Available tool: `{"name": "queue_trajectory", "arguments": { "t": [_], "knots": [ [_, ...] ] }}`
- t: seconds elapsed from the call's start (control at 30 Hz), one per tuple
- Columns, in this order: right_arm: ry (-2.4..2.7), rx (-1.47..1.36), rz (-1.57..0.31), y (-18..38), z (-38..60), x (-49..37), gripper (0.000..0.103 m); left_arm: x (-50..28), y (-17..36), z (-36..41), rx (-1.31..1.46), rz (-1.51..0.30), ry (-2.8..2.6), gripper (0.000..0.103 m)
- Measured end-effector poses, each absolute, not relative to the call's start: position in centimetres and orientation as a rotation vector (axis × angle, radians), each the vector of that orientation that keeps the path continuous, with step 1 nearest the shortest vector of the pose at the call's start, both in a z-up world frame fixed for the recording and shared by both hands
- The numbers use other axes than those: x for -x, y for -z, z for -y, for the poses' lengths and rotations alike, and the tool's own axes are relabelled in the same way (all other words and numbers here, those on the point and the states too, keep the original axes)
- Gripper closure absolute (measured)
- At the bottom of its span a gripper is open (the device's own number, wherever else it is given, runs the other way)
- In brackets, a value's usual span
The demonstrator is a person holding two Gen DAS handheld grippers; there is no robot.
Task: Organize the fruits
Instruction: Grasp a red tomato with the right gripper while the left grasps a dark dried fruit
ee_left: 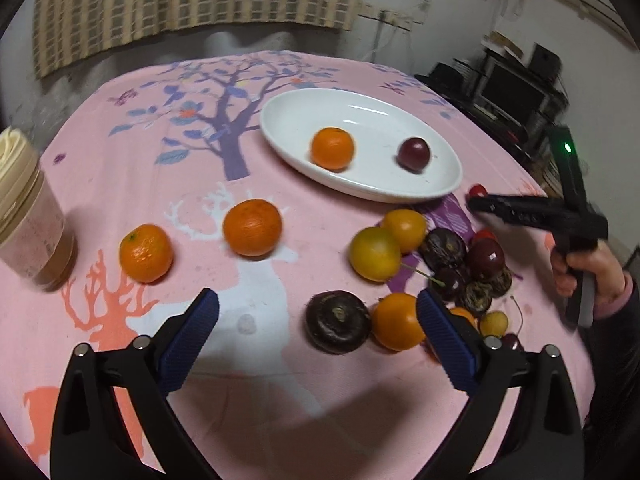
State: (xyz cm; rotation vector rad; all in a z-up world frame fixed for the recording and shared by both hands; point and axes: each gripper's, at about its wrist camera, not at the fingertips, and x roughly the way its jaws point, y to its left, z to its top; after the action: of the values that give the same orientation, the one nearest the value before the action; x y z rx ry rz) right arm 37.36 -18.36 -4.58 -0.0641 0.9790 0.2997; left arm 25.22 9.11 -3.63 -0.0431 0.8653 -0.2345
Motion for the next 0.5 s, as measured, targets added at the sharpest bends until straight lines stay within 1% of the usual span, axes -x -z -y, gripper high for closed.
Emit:
{"name": "queue_trajectory", "arguments": {
  "t": [0.1, 0.13, 0.3, 0.5],
  "knots": [
    [-0.319, 0.04, -0.953, 3.7, 18.5, -36.9, 0.073, -25.2, 4.1, -8.6, 0.023, -0.887, 0.271, 0.035],
    [-0.344, 0.044, -0.918, 2.8, 18.3, -36.2, 0.073, -25.3, 4.4, -8.5, 0.017, -0.896, 0.274, 0.038],
    [-0.524, 0.068, -0.744, -0.9, 16.7, -32.8, 0.073, -25.6, 4.9, -9.0, -0.002, -0.909, 0.26, 0.039],
    [-0.665, 0.126, -0.635, -3.1, 14.6, -29.9, 0.073, -25.7, 5.1, -11.0, 0.018, -0.927, 0.261, 0.039]
  ]
}}
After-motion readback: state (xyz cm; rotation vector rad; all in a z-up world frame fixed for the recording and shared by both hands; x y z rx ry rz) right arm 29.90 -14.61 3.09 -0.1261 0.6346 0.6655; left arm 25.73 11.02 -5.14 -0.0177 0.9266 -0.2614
